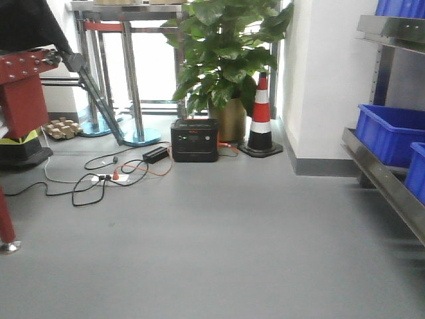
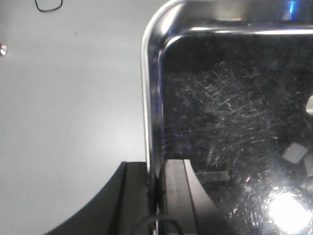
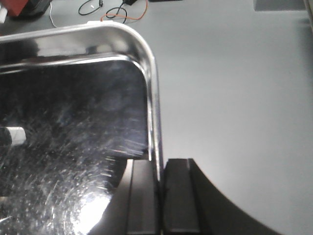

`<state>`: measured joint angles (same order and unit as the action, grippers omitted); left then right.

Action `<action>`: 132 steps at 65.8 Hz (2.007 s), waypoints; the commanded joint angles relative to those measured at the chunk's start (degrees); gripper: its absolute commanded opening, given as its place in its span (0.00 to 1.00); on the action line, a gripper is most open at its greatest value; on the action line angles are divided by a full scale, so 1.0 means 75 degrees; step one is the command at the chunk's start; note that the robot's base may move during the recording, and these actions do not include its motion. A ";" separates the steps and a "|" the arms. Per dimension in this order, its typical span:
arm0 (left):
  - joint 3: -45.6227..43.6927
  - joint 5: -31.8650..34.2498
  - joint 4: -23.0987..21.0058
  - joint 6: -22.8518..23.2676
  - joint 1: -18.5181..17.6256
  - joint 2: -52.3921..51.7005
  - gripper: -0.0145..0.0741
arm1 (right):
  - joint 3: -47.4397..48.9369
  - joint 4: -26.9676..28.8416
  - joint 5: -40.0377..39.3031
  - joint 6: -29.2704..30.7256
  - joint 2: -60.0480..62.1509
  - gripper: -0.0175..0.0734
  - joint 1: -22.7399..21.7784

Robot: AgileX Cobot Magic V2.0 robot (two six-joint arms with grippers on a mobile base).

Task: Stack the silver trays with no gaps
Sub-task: 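Drive past the potted plant and traffic cone carrying the tray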

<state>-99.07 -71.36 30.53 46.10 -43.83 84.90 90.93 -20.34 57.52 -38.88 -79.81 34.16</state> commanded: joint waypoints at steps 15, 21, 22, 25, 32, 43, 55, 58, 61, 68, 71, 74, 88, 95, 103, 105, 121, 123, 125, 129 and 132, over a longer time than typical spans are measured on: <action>-0.0035 0.0326 0.0103 -0.0115 -0.0067 -0.0002 0.15 | 0.0043 0.0121 -0.0758 -0.0026 0.0068 0.11 0.0042; -0.0035 0.0339 0.0227 -0.0115 -0.0067 -0.0002 0.15 | 0.0043 0.0121 -0.0758 -0.0026 0.0068 0.11 0.0042; -0.0035 0.0339 0.0227 -0.0115 -0.0067 -0.0002 0.15 | 0.0043 0.0121 -0.0758 -0.0026 0.0068 0.11 0.0042; -0.0035 0.0339 0.0246 -0.0115 -0.0067 -0.0002 0.15 | 0.0043 0.0121 -0.0758 -0.0026 0.0068 0.11 0.0042; -0.0035 0.0405 0.0243 -0.0115 -0.0067 -0.0002 0.15 | 0.0043 0.0121 -0.0758 -0.0026 0.0068 0.11 0.0042; -0.0035 0.0652 0.0261 -0.0115 -0.0067 -0.0002 0.15 | 0.0043 0.0121 -0.0758 -0.0026 0.0068 0.11 0.0042; -0.0035 0.0703 0.0352 -0.0115 -0.0067 -0.0002 0.15 | 0.0043 0.0121 -0.0758 -0.0026 0.0068 0.11 0.0042; -0.0035 0.0703 0.0449 -0.0115 -0.0067 -0.0002 0.15 | 0.0043 0.0121 -0.0758 -0.0026 0.0068 0.11 0.0042; -0.0035 0.0703 0.0488 -0.0115 -0.0067 -0.0002 0.15 | 0.0043 0.0121 -0.0758 -0.0026 0.0068 0.11 0.0042; -0.0035 0.0703 0.0645 -0.0115 -0.0067 -0.0002 0.15 | 0.0043 0.0121 -0.0758 -0.0026 0.0068 0.11 0.0042; -0.0035 0.0703 0.0739 -0.0115 -0.0067 -0.0002 0.15 | 0.0043 0.0121 -0.0758 -0.0026 0.0068 0.11 0.0042; -0.0035 0.0703 0.0872 -0.0115 -0.0067 -0.0002 0.15 | 0.0043 0.0121 -0.0758 -0.0026 0.0068 0.11 0.0042; -0.0035 0.0709 0.1152 -0.0115 -0.0067 -0.0002 0.15 | 0.0043 0.0121 -0.0758 -0.0026 0.0068 0.11 0.0042; -0.0035 0.0721 0.1478 -0.0115 -0.0067 -0.0002 0.15 | 0.0043 0.0121 -0.0758 -0.0026 0.0068 0.11 0.0042; -0.0035 0.0721 0.1495 -0.0115 -0.0067 -0.0002 0.15 | 0.0043 0.0121 -0.0758 -0.0026 0.0068 0.11 0.0042; -0.0035 0.0721 0.1495 -0.0115 -0.0067 -0.0002 0.15 | 0.0043 0.0121 -0.0758 -0.0026 0.0068 0.11 0.0042; -0.0035 0.0721 0.1495 -0.0115 -0.0067 -0.0002 0.15 | 0.0043 0.0121 -0.0758 -0.0026 0.0068 0.11 0.0042; -0.0035 0.0721 0.1495 -0.0115 -0.0067 -0.0002 0.15 | 0.0043 0.0121 -0.0758 -0.0026 0.0068 0.11 0.0042; -0.0035 0.0721 0.1495 -0.0115 -0.0067 -0.0002 0.15 | 0.0043 0.0121 -0.0758 -0.0026 0.0068 0.11 0.0042; -0.0035 0.0721 0.1495 -0.0115 -0.0067 -0.0002 0.15 | 0.0043 0.0121 -0.0758 -0.0026 0.0068 0.11 0.0042; -0.0035 0.0721 0.1495 -0.0115 -0.0067 -0.0002 0.15 | 0.0043 0.0121 -0.0758 -0.0026 0.0068 0.11 0.0042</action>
<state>-99.07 -67.35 40.20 45.99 -43.96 84.90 90.93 -19.55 54.89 -39.42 -79.81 34.16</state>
